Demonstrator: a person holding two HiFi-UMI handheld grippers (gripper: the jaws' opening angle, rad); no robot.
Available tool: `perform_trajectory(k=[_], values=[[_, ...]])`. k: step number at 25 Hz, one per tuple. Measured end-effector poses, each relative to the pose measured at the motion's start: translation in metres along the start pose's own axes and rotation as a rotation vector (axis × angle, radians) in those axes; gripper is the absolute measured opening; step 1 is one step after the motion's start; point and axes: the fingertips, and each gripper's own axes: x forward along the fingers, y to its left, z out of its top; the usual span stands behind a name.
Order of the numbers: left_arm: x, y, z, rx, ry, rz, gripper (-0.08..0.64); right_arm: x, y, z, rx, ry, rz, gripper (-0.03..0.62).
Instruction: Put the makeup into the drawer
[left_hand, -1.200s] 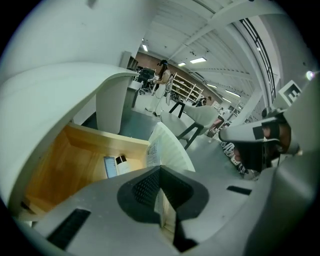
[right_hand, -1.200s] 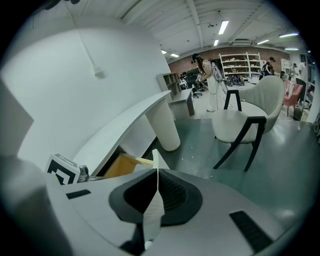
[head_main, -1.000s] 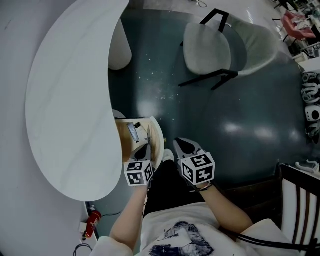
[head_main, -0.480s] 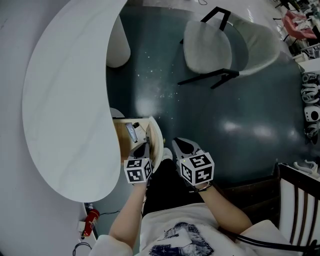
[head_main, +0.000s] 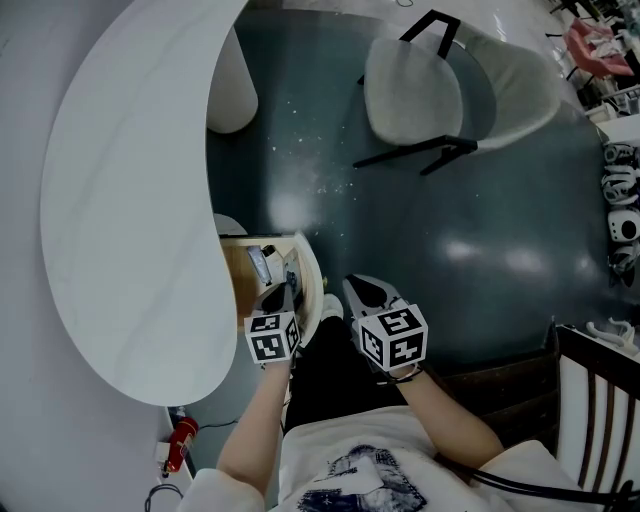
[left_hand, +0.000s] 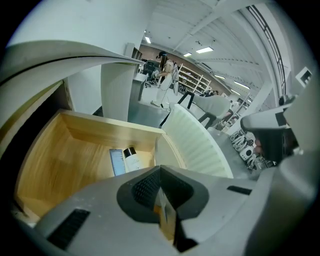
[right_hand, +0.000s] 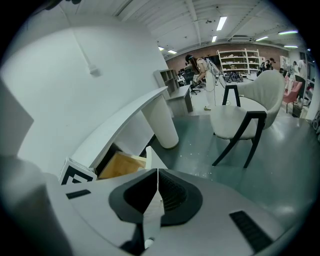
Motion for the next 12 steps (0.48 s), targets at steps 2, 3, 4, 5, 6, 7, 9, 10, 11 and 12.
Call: perform_trajectory(k=[2,3,4,5,6,7,9,10,11,12], values=[[0.001,0.003,0.001,0.004,0.002,0.019,0.037,0.000,-0.001,-0.001,0.001,0.002,0.001,0.023],[0.001,0.003,0.001,0.007,0.003,0.027,0.037,0.000,-0.002,-0.001,0.002,0.004,0.001,0.023],[0.002,0.004,0.001,0.010,0.004,0.033,0.037,0.000,-0.003,-0.001,0.002,0.005,0.002,0.023],[0.003,0.004,0.001,0.012,0.006,0.037,0.037,-0.001,-0.004,-0.002,0.003,0.005,0.002,0.023],[0.003,0.005,0.001,0.013,0.009,0.041,0.038,-0.001,-0.005,-0.002,0.003,0.005,0.003,0.023],[0.004,0.005,0.000,0.014,0.011,0.045,0.040,-0.001,-0.006,-0.003,0.003,0.005,0.003,0.023],[0.005,0.007,-0.001,0.018,0.010,0.054,0.040,-0.001,-0.009,-0.003,0.003,0.005,0.003,0.023],[0.005,0.007,-0.001,0.019,0.009,0.058,0.040,-0.001,-0.010,-0.003,0.004,0.005,0.002,0.023],[0.006,0.007,0.000,0.019,0.008,0.062,0.040,-0.002,-0.012,-0.002,0.004,0.005,0.000,0.023],[0.006,0.007,0.000,0.021,0.007,0.067,0.040,-0.002,-0.014,-0.002,0.004,0.005,0.000,0.023]])
